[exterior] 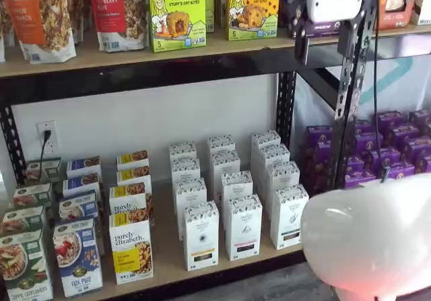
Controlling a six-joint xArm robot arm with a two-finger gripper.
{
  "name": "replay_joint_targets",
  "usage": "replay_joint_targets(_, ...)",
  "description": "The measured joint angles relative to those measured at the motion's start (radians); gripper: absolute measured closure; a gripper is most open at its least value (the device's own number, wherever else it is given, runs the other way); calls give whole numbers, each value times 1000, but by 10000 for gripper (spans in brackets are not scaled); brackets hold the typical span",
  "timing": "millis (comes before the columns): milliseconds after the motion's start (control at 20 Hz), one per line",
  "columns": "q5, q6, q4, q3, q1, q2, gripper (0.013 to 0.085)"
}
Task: Pick up the white box with a green strip in the middle, on the bottom shelf, the sixth box from the left
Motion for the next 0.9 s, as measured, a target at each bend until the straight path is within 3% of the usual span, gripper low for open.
replay_joint_targets(450, -312, -71, -11, 284, -79, 2, 130)
replay_joint_targets(650, -461, -129, 29, 395, -133, 19, 130)
replay_joint_targets(900, -625, -165, 40, 502, -162, 80, 130)
